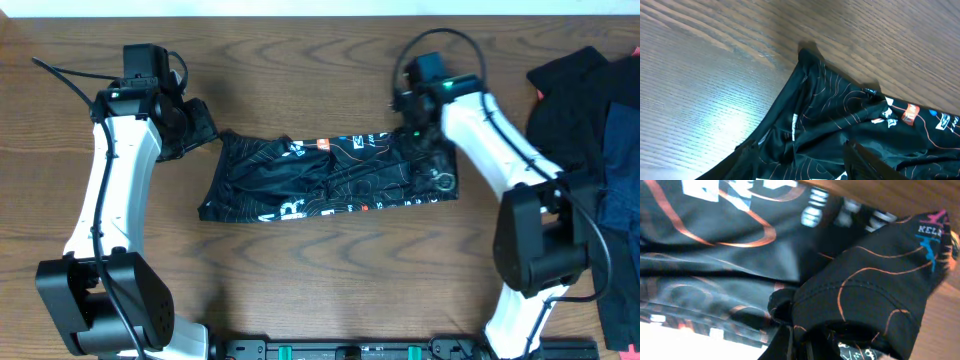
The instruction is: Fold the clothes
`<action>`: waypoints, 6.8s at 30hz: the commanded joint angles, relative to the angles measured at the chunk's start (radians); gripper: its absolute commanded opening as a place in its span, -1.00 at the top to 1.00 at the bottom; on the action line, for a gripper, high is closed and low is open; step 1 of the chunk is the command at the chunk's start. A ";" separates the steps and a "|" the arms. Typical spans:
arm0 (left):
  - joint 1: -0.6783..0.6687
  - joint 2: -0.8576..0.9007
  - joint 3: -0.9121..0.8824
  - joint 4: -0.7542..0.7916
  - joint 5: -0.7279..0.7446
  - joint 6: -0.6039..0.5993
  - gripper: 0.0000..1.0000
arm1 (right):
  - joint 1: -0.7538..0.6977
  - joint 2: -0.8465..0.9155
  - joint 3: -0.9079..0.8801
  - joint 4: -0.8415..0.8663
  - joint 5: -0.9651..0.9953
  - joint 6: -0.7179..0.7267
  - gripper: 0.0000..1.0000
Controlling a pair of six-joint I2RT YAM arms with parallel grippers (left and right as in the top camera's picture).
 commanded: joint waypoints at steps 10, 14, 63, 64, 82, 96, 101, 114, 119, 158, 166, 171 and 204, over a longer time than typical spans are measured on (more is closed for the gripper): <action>0.004 0.005 -0.011 -0.006 -0.008 0.017 -0.13 | 0.082 0.044 0.013 0.013 -0.005 0.033 0.76; 0.004 0.005 -0.011 -0.006 -0.009 0.017 -0.13 | 0.095 0.044 0.013 0.010 -0.041 -0.010 0.71; 0.004 0.005 -0.011 -0.012 -0.009 0.017 -0.13 | 0.204 0.098 0.012 -0.181 0.033 0.016 0.98; 0.004 0.005 -0.011 -0.012 -0.009 0.017 -0.13 | 0.208 0.098 0.012 -0.187 0.033 0.018 0.98; 0.004 0.005 -0.011 -0.013 -0.008 0.017 -0.31 | 0.228 0.089 0.026 -0.119 0.156 0.139 0.15; 0.003 0.182 -0.037 0.000 0.130 0.252 -0.60 | 0.075 -0.040 0.087 -0.075 0.166 0.195 -0.31; 0.003 0.321 -0.037 -0.002 0.192 0.322 -0.60 | 0.028 -0.040 0.086 -0.092 0.146 0.195 -0.34; -0.001 0.449 -0.037 -0.010 0.232 0.338 0.49 | 0.016 -0.040 0.086 -0.089 0.154 0.198 -0.35; 0.013 0.441 -0.019 -0.013 0.224 0.319 0.88 | -0.007 -0.040 0.086 -0.095 0.185 0.203 -0.35; -0.502 0.412 0.451 -0.267 -0.061 0.082 0.87 | -0.204 -0.040 0.086 -0.185 0.180 0.189 -0.35; -0.545 0.412 0.442 -0.308 -0.061 0.083 0.87 | -0.204 -0.040 0.086 -0.186 0.178 0.183 -0.36; -0.576 0.412 0.441 -0.320 -0.060 0.082 0.87 | -0.204 -0.040 0.086 -0.186 0.176 0.183 -0.36; -0.135 0.345 0.417 -0.255 0.022 0.120 -0.12 | 0.093 -0.005 0.086 -0.058 -0.351 -0.222 -0.30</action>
